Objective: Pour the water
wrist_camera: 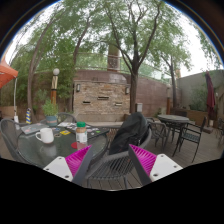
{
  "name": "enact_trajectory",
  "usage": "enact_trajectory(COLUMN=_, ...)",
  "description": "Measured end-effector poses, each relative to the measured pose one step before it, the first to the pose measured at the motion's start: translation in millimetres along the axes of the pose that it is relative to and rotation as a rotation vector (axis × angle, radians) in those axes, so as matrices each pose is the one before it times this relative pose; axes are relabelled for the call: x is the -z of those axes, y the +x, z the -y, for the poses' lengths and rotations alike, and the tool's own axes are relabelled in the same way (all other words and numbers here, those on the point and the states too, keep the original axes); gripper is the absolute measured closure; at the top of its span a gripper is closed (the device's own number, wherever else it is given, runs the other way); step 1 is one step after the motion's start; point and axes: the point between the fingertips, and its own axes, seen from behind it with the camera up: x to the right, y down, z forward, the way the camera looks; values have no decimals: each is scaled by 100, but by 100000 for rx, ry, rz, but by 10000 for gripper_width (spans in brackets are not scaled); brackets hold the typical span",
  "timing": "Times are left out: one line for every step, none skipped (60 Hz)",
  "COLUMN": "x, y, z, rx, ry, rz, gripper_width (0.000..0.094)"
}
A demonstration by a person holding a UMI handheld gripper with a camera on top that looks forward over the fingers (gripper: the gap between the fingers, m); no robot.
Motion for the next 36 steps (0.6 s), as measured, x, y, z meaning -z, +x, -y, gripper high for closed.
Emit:
enact_trajectory(x=-40, y=685, z=188, rx=103, ry=-21, rz=174, gripper_width=105)
enact_trajectory(x=25, y=-30, z=28, rx=49, ry=77, rz=29, gripper_width=105)
enact_trajectory(x=41, y=-34, z=19, rx=78, ry=112, rz=19, gripper_width=105)
enact_trajectory(x=54, y=-44, z=32, rx=58, ry=238, rz=19, gripper_width=105)
enact_trajectory(x=58, y=-15, z=70, rx=65, ry=361, rz=0, gripper_width=104)
enact_trajectory(x=75, y=-45, z=38, rx=98, ry=307, rz=-29, gripper_width=105)
enact_trajectory(x=60, y=-25, z=8, rx=167, ry=277, rz=-79, gripper_width=105)
enact_trajectory(x=67, y=-37, z=4, rx=208, ry=293, rz=-68, gripper_width=105)
enact_trajectory(x=73, y=-33, z=30, rx=264, ry=365, rz=-52, gripper_width=105)
enact_trajectory(x=-206, y=114, z=65, rx=95, ry=279, rz=-81, gripper_width=104)
enact_trajectory(x=74, y=5, z=-46, rx=118, ry=394, rz=-14, gripper_width=105)
enact_trajectory(x=20, y=-5, z=-48, rx=94, ry=244, rz=-82, gripper_width=105)
enact_trajectory(x=9, y=1, z=-45, rx=37, ry=230, rz=-80, gripper_width=107)
enact_trajectory(x=-6, y=-12, z=-46, rx=-46, ry=218, rz=-92, gripper_width=104)
enact_trajectory(x=2, y=18, z=-43, rx=-101, ry=155, rz=-62, gripper_width=104)
enact_trajectory(x=-19, y=18, z=-38, rx=-45, ry=113, rz=17, gripper_width=104)
enact_trajectory(x=-22, y=-41, z=-23, rx=38, ry=145, rz=141, gripper_width=105)
enact_trajectory(x=-43, y=-28, z=-20, rx=-12, ry=127, rz=198, gripper_width=104)
enact_trajectory(x=-40, y=-22, z=-36, rx=40, ry=47, rz=184, gripper_width=105)
enact_trajectory(x=-55, y=-43, z=-40, rx=-14, ry=-44, rz=243, gripper_width=104)
enact_trajectory(x=-49, y=-69, z=-41, rx=-52, ry=-51, rz=283, gripper_width=104)
enact_trajectory(x=-68, y=-83, z=-14, rx=-84, ry=9, rz=338, gripper_width=103)
enact_trajectory(x=-61, y=-76, z=-5, rx=-40, ry=129, rz=427, gripper_width=103)
enact_trajectory(x=-80, y=-96, z=-23, rx=-51, ry=163, rz=531, gripper_width=102)
enact_trajectory(x=-141, y=-183, z=-28, rx=-80, ry=190, rz=681, gripper_width=104)
enact_trajectory(x=-143, y=-221, z=-60, rx=-103, ry=125, rz=721, gripper_width=105)
enact_trajectory(x=-194, y=-253, z=-74, rx=-144, ry=55, rz=746, gripper_width=104)
enact_trajectory(x=-295, y=-257, z=-140, rx=-106, ry=-1, rz=810, gripper_width=103)
enact_trajectory(x=-320, y=-324, z=-125, rx=-76, ry=-9, rz=986, gripper_width=104)
enact_trajectory(x=-388, y=-328, z=-83, rx=25, ry=64, rz=1001, gripper_width=102)
enact_trajectory(x=-395, y=-302, z=-77, rx=73, ry=114, rz=971, gripper_width=102)
enact_trajectory(x=-406, y=-325, z=-45, rx=117, ry=196, rz=918, gripper_width=102)
enact_trajectory(x=-389, y=-326, z=-64, rx=97, ry=241, rz=869, gripper_width=101)
enact_trajectory(x=-445, y=-298, z=-93, rx=31, ry=269, rz=801, gripper_width=102)
enact_trajectory(x=-536, y=-341, z=-124, rx=-87, ry=205, rz=718, gripper_width=102)
enact_trajectory(x=-521, y=-357, z=-68, rx=-129, ry=176, rz=688, gripper_width=102)
